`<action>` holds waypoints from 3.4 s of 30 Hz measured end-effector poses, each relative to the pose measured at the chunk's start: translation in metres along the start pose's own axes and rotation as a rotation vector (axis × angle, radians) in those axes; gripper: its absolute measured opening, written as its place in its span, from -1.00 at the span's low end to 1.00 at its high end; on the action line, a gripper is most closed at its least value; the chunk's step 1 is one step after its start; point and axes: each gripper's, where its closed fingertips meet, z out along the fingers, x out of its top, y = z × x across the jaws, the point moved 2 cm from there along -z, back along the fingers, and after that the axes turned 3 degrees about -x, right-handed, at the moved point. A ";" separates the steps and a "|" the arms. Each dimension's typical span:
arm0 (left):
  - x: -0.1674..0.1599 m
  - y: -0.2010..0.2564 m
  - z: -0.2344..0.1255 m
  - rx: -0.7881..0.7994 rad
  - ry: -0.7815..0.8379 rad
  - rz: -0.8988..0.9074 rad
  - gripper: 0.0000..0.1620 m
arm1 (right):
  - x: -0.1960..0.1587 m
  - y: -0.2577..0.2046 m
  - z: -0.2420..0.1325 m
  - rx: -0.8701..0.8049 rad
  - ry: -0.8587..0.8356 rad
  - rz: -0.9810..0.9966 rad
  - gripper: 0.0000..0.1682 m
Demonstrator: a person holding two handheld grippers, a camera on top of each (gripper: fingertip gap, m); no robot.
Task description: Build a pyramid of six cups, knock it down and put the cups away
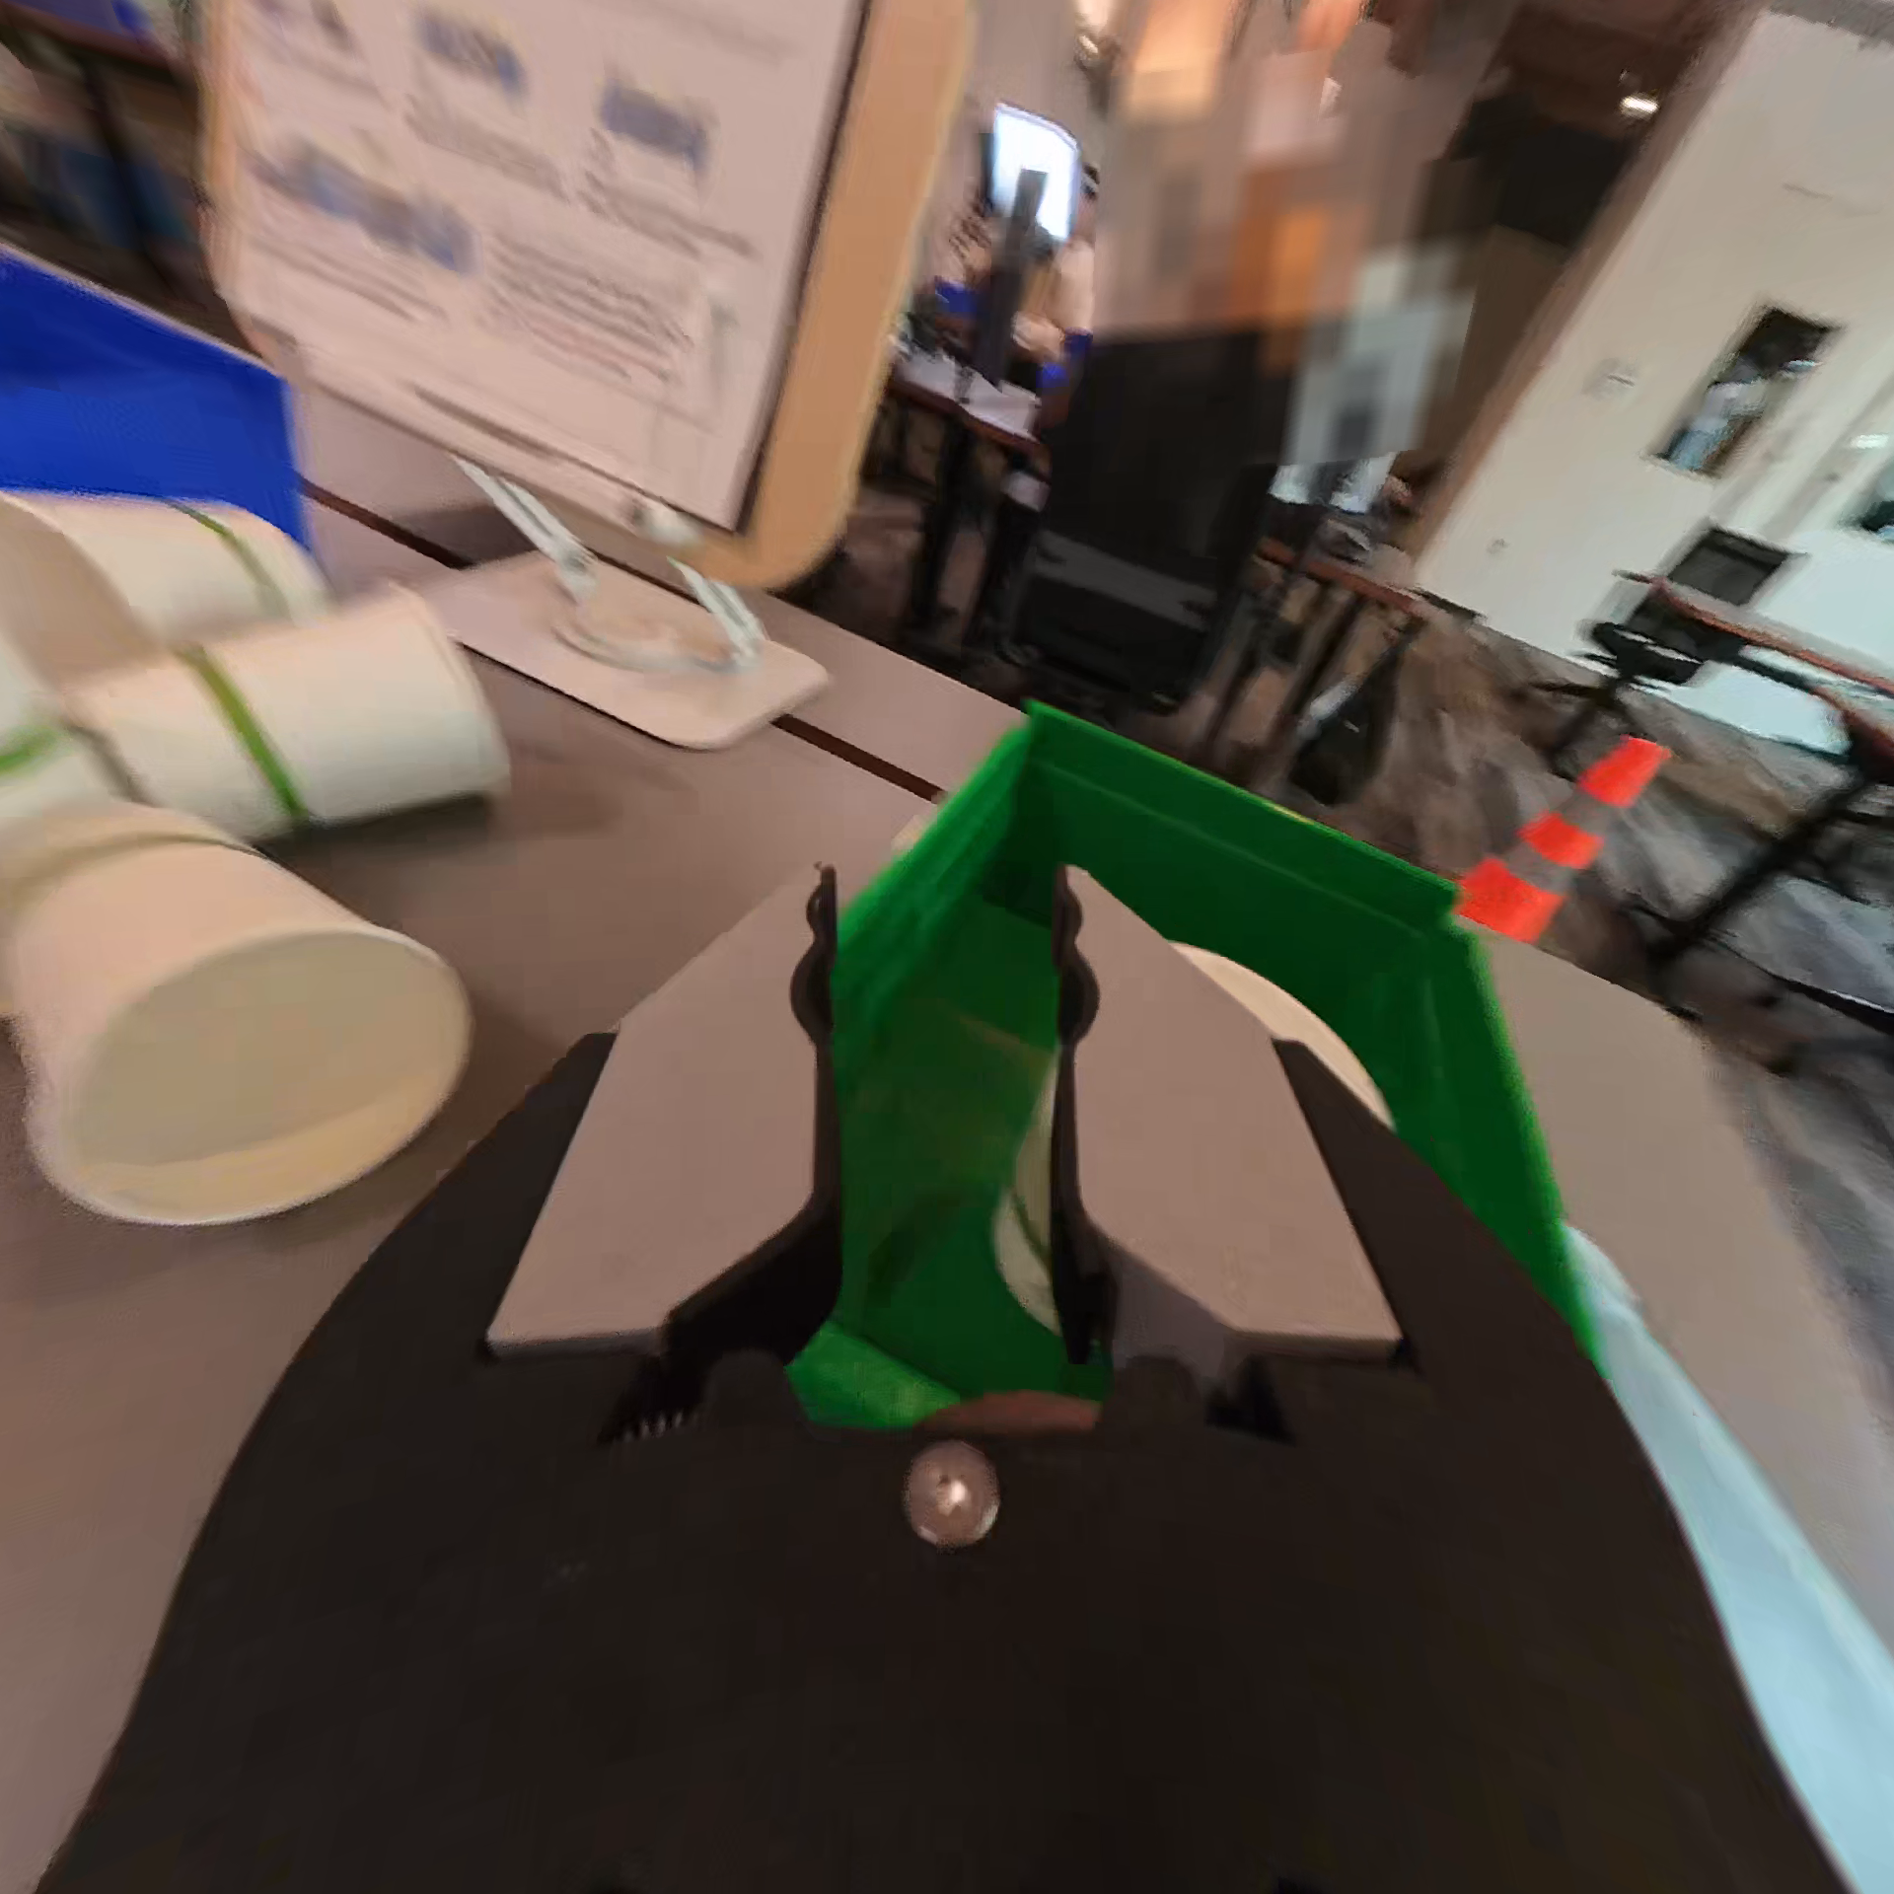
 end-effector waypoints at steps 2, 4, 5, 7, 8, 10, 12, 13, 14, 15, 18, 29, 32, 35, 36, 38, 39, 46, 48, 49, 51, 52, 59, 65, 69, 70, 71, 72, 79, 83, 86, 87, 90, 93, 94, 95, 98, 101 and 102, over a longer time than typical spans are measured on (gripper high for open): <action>-0.002 -0.001 0.001 0.002 -0.007 0.000 -0.94 | 0.019 -0.027 -0.007 0.204 0.111 0.105 -0.40; -0.004 -0.001 0.001 0.006 -0.019 0.002 -0.94 | 0.030 -0.061 -0.015 0.463 0.162 0.204 -0.34; -0.005 -0.002 0.002 0.010 -0.025 0.005 -0.94 | 0.031 -0.080 -0.020 0.597 0.148 0.245 -0.31; -0.005 -0.002 0.001 0.016 -0.027 0.010 -0.95 | 0.030 -0.112 -0.029 0.790 0.089 0.272 -0.24; -0.005 -0.003 0.001 0.017 -0.025 0.009 -0.95 | 0.025 -0.124 -0.029 0.828 0.043 0.259 -0.24; -0.004 -0.004 0.001 0.020 -0.023 0.004 -0.95 | 0.008 -0.144 -0.024 0.848 -0.068 0.193 -0.23; -0.004 -0.004 0.001 0.021 -0.023 -0.001 -0.95 | -0.012 -0.162 -0.018 0.854 -0.202 0.153 -0.25; -0.004 -0.005 0.000 0.021 -0.024 -0.002 -0.95 | -0.020 -0.170 -0.016 0.865 -0.258 0.157 -0.26; -0.005 -0.005 0.001 0.022 -0.026 -0.002 -0.95 | -0.026 -0.178 -0.015 0.882 -0.307 0.171 -0.27; -0.005 -0.005 0.001 0.022 -0.027 -0.001 -0.95 | -0.031 -0.185 -0.013 0.894 -0.350 0.184 -0.30; -0.005 -0.004 0.001 0.021 -0.031 0.002 -0.94 | -0.039 -0.195 -0.005 0.864 -0.420 0.215 -0.66; -0.003 -0.007 -0.001 0.033 -0.027 -0.002 -0.95 | 0.063 -0.069 -0.044 0.469 0.137 0.208 -1.00; -0.003 -0.008 0.000 0.036 -0.030 -0.005 -0.95 | 0.070 0.003 -0.072 0.160 0.195 0.181 -1.00; -0.008 -0.007 0.002 0.036 -0.046 -0.002 -0.95 | 0.053 0.057 -0.092 -0.069 0.132 0.150 -1.00; -0.010 -0.007 0.002 0.036 -0.055 0.000 -0.95 | 0.048 0.067 -0.095 -0.102 0.111 0.147 -1.00; -0.013 -0.006 0.004 0.036 -0.069 0.008 -0.95 | 0.037 0.080 -0.096 -0.147 0.071 0.141 -1.00; -0.014 -0.006 0.004 0.037 -0.073 0.014 -0.95 | 0.034 0.082 -0.095 -0.154 0.059 0.136 -1.00; -0.018 -0.013 0.003 0.061 -0.079 -0.007 -0.95 | 0.033 0.084 -0.081 -0.262 0.069 -0.002 -1.00; -0.019 -0.014 0.003 0.066 -0.083 -0.012 -0.95 | 0.035 0.085 -0.082 -0.289 0.076 -0.017 -1.00; -0.019 -0.014 0.003 0.067 -0.083 -0.010 -0.95 | 0.038 0.084 -0.084 -0.287 0.091 -0.014 -1.00; -0.017 -0.013 0.003 0.067 -0.079 -0.004 -0.95 | 0.045 0.081 -0.089 -0.274 0.134 -0.015 -1.00; -0.017 -0.013 0.003 0.066 -0.077 -0.002 -0.95 | 0.048 0.082 -0.091 -0.279 0.152 -0.018 -1.00; -0.020 -0.012 0.004 0.063 -0.091 -0.005 -0.95 | 0.054 0.078 -0.088 -0.269 0.217 -0.061 -1.00; -0.020 -0.012 0.004 0.063 -0.090 -0.004 -0.95 | 0.040 0.074 -0.063 -0.300 0.172 -0.189 -1.00; -0.021 -0.012 0.005 0.062 -0.098 -0.003 -0.95 | 0.034 0.072 -0.054 -0.294 0.171 -0.230 -1.00; -0.021 -0.012 0.005 0.062 -0.098 -0.001 -0.95 | 0.036 0.070 -0.053 -0.290 0.186 -0.254 -1.00; -0.022 -0.011 0.005 0.061 -0.099 0.000 -0.95 | 0.038 0.068 -0.052 -0.282 0.201 -0.276 -1.00; -0.022 -0.011 0.005 0.060 -0.101 -0.001 -0.95 | 0.039 0.065 -0.050 -0.271 0.208 -0.292 -1.00; -0.023 -0.011 0.006 0.060 -0.106 0.000 -0.95 | 0.013 0.047 -0.022 -0.176 0.059 -0.364 -1.00; -0.023 -0.011 0.006 0.058 -0.107 -0.002 -0.95 | -0.003 0.043 -0.012 -0.129 0.001 -0.318 -0.99; -0.023 -0.010 0.006 0.058 -0.108 0.000 -0.95 | -0.004 0.047 -0.011 -0.150 0.000 -0.296 -0.94; -0.023 -0.010 0.006 0.058 -0.108 0.000 -0.95 | -0.002 0.049 -0.013 -0.167 0.018 -0.292 -0.85; -0.023 -0.011 0.006 0.060 -0.106 0.000 -0.95 | 0.011 0.053 -0.021 -0.206 0.089 -0.273 -0.84; -0.022 -0.012 0.005 0.066 -0.102 0.001 -0.95 | 0.027 0.051 -0.032 -0.206 0.159 -0.218 -0.87; -0.021 -0.013 0.005 0.068 -0.101 0.002 -0.95 | 0.034 0.047 -0.036 -0.188 0.187 -0.184 -0.85; -0.021 -0.013 0.004 0.071 -0.100 0.002 -0.95 | 0.043 0.042 -0.040 -0.166 0.219 -0.135 -0.84; -0.020 -0.015 0.003 0.087 -0.099 0.013 -0.96 | 0.069 0.011 -0.049 -0.021 0.321 0.046 -0.80; -0.022 -0.016 0.003 0.101 -0.130 0.057 -0.95 | 0.083 -0.038 -0.047 0.212 0.382 0.181 -0.78; -0.024 -0.013 0.004 0.085 -0.150 0.060 -0.93 | 0.082 -0.052 -0.042 0.267 0.371 0.197 -0.75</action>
